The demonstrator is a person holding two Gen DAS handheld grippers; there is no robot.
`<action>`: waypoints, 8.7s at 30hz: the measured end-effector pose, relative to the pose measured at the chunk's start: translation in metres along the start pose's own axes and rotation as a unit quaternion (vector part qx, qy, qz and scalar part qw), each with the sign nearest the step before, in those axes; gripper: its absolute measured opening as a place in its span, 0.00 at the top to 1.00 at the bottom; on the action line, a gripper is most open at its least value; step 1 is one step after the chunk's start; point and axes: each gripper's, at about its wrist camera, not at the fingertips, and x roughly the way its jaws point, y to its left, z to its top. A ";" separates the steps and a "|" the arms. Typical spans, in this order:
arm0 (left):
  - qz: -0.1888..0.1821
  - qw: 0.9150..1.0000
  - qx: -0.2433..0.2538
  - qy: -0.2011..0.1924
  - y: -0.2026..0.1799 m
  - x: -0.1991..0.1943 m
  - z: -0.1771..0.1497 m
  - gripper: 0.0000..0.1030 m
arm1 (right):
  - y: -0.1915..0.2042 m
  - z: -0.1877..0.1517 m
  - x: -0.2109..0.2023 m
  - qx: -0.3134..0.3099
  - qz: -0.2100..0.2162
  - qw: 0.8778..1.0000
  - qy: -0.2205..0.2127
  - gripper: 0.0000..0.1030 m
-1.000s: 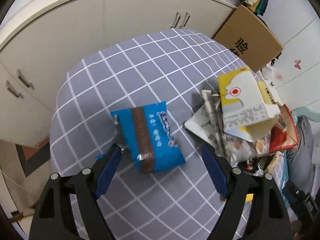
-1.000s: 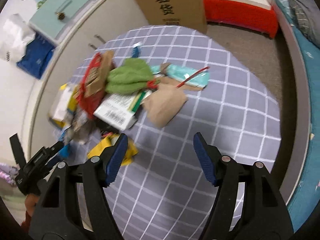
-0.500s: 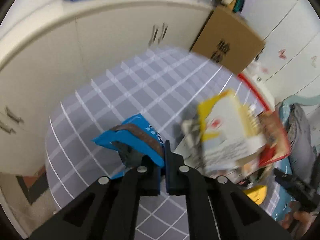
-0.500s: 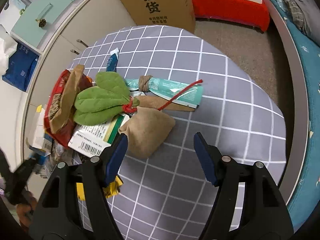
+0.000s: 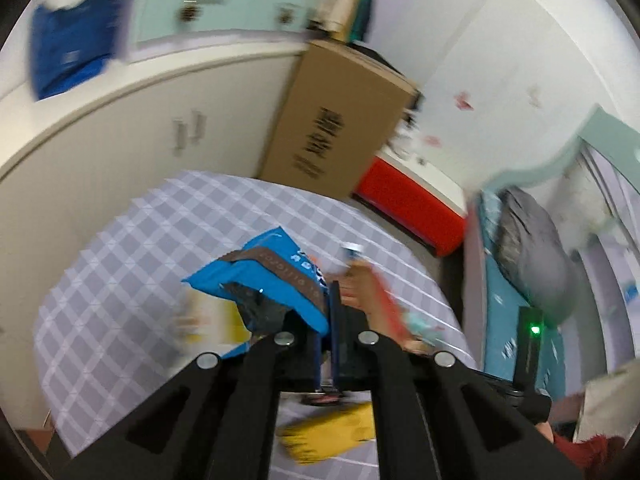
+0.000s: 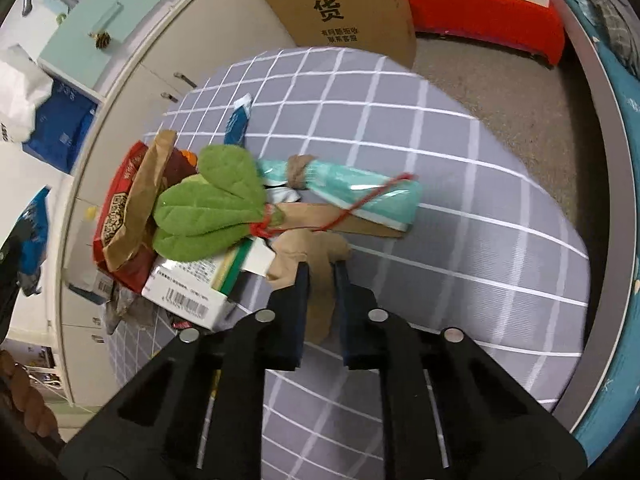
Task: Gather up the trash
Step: 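Grasp the blue wafer packet with the left tool while the right grasps the tan pouch, then carry both items over the blue bucket and open both tools to drop them, then move both tools back to the table, then grasp the red paper snack bag with the left tool while the right grasps the green leaf item, then carry both items over the blue bucket and open both tools to drop them, then move both tools back to the table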
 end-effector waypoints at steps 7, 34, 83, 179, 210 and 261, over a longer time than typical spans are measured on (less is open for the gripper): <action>-0.062 0.994 0.074 0.042 -0.108 0.038 -0.022 0.97 | -0.074 -0.012 -0.054 0.054 0.023 0.998 -0.020 0.90; -0.101 0.873 0.164 0.449 -0.367 0.471 -0.375 0.95 | -0.482 -0.118 0.040 0.278 -0.074 0.957 0.024 0.90; 0.070 0.975 0.130 0.167 -0.270 0.147 -0.086 0.25 | -0.216 -0.003 -0.125 0.065 0.023 0.997 -0.017 0.53; -0.039 0.924 0.199 0.325 -0.383 0.282 -0.207 0.73 | -0.380 -0.049 -0.090 0.236 -0.014 0.972 0.017 0.51; -0.035 0.902 0.205 0.379 -0.420 0.316 -0.242 0.39 | -0.410 -0.064 -0.136 0.266 -0.048 0.962 -0.030 0.45; 0.101 0.975 0.014 0.197 -0.080 0.162 0.019 0.34 | 0.015 0.045 0.018 -0.175 -0.052 0.982 -0.040 0.46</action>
